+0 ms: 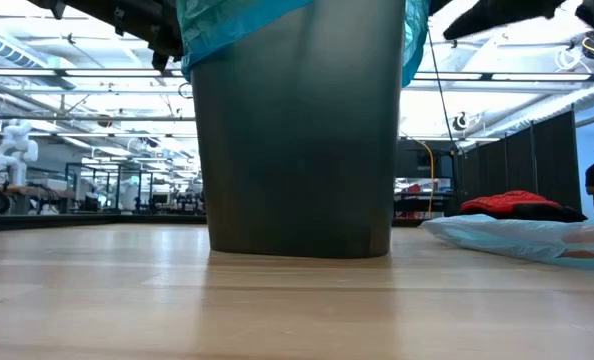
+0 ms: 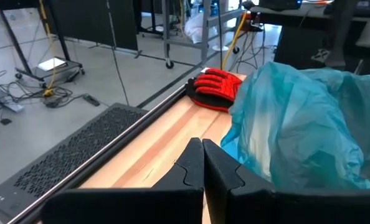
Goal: Place trash/remove bag and relplace
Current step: Remove the trash bag from the bin
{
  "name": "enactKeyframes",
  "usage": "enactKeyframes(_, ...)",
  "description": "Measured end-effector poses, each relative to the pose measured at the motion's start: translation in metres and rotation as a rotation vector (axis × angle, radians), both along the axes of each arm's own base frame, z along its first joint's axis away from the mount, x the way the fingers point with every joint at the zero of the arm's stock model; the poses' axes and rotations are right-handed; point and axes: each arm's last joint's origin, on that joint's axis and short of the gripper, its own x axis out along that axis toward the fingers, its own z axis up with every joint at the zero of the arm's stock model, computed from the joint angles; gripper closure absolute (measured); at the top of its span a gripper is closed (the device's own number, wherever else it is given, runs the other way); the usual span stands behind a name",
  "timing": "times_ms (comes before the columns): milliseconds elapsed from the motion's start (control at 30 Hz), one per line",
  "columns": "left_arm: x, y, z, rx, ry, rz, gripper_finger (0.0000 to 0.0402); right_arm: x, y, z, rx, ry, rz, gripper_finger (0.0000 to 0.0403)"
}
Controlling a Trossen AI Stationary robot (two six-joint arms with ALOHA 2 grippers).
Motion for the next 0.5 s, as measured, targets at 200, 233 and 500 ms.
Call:
enactKeyframes(200, 0.0, -0.001, 0.0, 0.009, -0.001, 0.034, 0.0401, 0.02, 0.008, -0.025, -0.118, -0.05, -0.081, 0.0211)
enactKeyframes(233, 0.0, -0.001, 0.0, 0.008, -0.001, 0.037, 0.0401, 0.023, 0.007, -0.026, -0.138, -0.067, -0.101, 0.0211)
enactKeyframes(500, 0.0, 0.0, 0.0, 0.026, 0.007, 0.041, 0.0401, 0.032, 0.005, -0.025, -0.277, -0.26, -0.245, 0.0241)
